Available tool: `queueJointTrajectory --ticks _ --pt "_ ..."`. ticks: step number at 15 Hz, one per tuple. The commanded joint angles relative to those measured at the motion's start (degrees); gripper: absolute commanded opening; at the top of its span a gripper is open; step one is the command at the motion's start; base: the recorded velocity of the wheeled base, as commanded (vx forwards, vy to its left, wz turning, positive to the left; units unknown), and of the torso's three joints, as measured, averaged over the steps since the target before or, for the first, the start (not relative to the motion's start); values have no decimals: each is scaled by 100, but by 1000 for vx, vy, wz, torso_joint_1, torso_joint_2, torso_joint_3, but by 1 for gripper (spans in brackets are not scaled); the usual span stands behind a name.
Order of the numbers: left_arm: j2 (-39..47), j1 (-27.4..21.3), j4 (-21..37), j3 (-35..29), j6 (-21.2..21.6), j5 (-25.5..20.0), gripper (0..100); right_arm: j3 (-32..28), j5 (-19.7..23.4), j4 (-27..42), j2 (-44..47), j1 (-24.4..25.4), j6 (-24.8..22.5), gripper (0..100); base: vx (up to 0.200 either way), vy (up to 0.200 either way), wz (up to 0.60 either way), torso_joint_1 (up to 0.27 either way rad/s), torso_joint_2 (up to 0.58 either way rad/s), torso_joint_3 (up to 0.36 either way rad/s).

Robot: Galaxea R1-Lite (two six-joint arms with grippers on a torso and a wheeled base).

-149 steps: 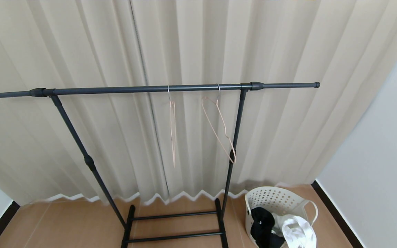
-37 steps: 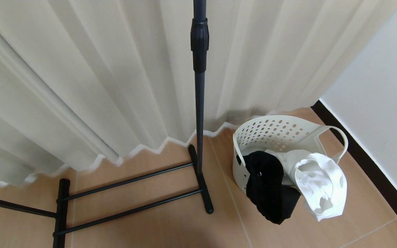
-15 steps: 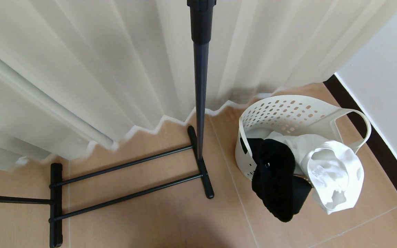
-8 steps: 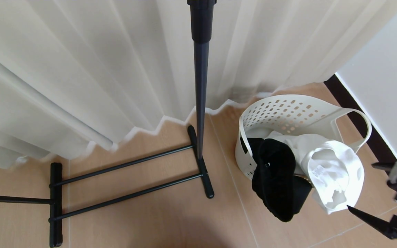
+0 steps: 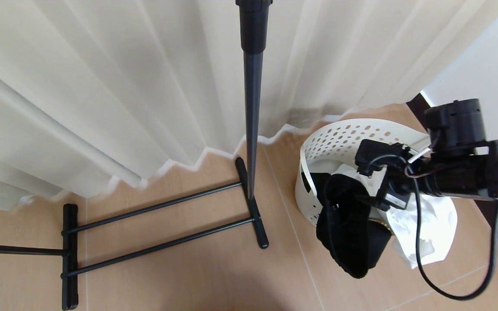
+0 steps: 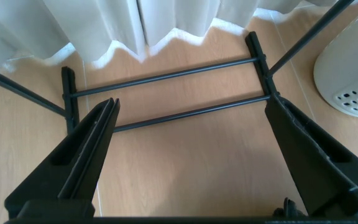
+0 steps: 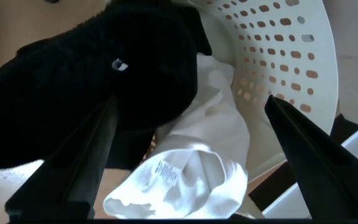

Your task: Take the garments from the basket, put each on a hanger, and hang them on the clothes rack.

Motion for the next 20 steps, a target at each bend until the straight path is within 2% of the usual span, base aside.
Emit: queueJointTrajectory --ticks 1,2,5,9,12,13,14,16,17,20 --pt "7 1 -1 1 -8 3 100 -713 -8 3 1097 -70 -5 100 0 0 0 0 0 0" --pt "7 1 -1 1 1 3 100 -1020 9 3 1379 -97 4 100 0 0 0 0 0 0" --pt "7 1 -1 1 1 3 100 -1328 27 -94 1695 -114 48 100 0 0 0 0 0 0" --pt "7 1 -1 1 -8 3 100 -1337 45 -401 1976 -114 74 100 0 0 0 0 0 0" --pt "7 1 -1 1 -8 3 100 -1301 53 -674 2099 -105 311 100 0 0 0 0 0 0" --pt "7 1 -1 1 1 3 100 -1310 53 -700 2126 -97 434 0 0 0 0 0 0 0" --pt "7 1 -1 1 1 3 100 -1301 53 -709 2117 -97 496 0 0 0 0 0 0 0" --pt "7 1 -1 1 1 3 100 -1126 124 -709 1924 -97 918 0 0 0 0 0 0 0" --pt "7 1 -1 1 1 3 100 -941 256 -709 1651 -97 1260 0 0 0 0 0 0 0" --pt "7 1 -1 1 -8 3 100 52 247 -937 465 18 2342 0 0 0 0 0 0 0"
